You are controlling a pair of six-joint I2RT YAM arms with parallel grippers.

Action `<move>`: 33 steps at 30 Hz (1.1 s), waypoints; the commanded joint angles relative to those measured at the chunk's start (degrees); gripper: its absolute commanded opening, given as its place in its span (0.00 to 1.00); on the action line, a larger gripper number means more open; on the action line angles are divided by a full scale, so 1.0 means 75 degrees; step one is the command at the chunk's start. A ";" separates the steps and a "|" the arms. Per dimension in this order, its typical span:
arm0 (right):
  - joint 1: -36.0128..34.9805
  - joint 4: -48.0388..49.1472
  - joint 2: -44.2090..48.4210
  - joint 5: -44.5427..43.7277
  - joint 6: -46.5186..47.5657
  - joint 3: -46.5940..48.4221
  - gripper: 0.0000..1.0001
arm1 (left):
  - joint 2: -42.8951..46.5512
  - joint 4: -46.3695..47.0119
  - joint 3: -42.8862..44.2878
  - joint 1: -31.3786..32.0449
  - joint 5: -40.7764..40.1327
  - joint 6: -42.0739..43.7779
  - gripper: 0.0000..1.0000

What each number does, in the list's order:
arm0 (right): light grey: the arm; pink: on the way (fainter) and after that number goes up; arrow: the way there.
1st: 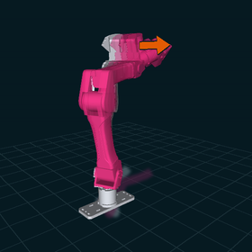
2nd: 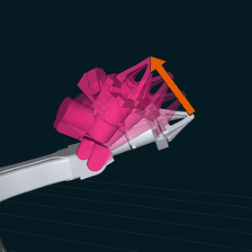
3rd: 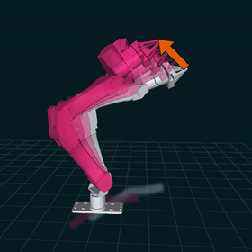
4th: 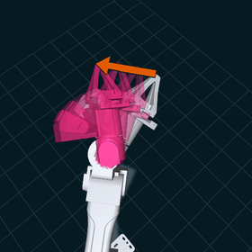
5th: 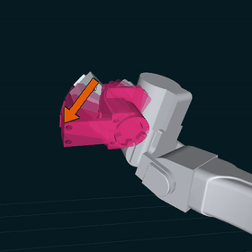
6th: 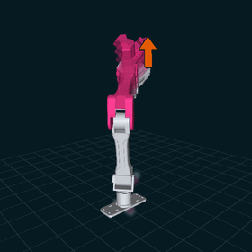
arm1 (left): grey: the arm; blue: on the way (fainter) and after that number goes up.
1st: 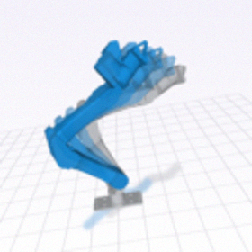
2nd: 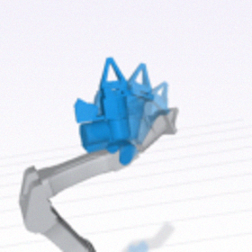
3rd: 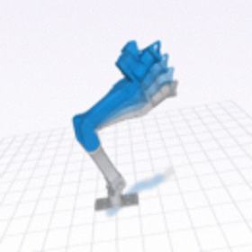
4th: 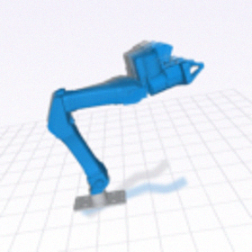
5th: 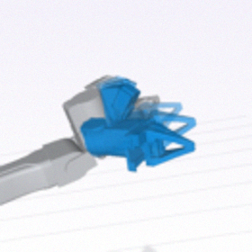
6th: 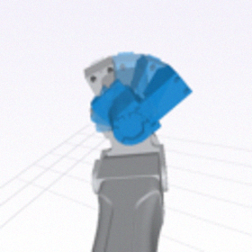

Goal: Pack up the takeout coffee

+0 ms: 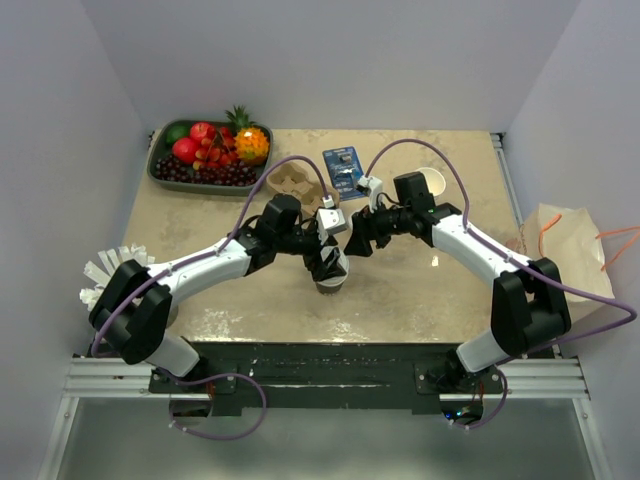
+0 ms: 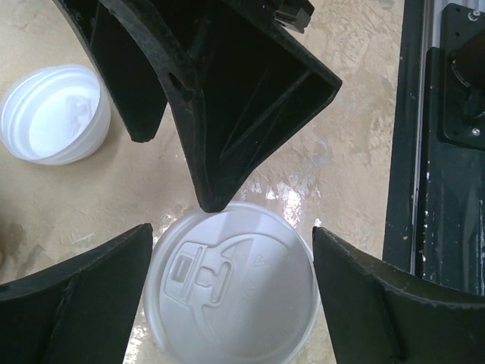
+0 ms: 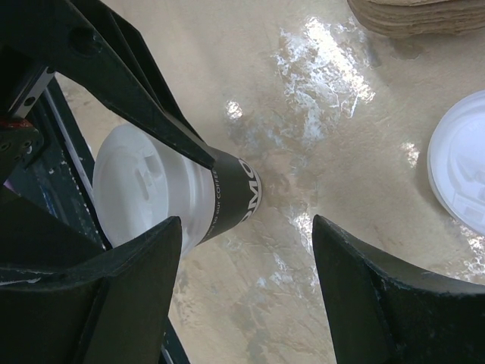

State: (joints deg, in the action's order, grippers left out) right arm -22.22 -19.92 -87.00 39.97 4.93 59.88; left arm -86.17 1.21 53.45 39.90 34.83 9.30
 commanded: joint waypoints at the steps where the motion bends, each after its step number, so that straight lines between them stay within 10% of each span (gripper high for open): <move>1: -0.0049 0.0031 0.0022 -0.0067 -0.0036 0.0196 0.73 | 0.0204 0.0284 -0.0084 0.0024 0.0325 -0.0174 0.90; 33: -0.0237 -0.0027 -0.0201 -0.0137 -0.0013 0.0149 0.74 | -0.0101 -0.0150 0.0174 0.0012 0.0841 0.0166 0.88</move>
State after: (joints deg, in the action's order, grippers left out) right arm -23.62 -19.92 -88.42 39.00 4.91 59.86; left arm -87.22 -0.62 53.43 39.90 39.29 9.15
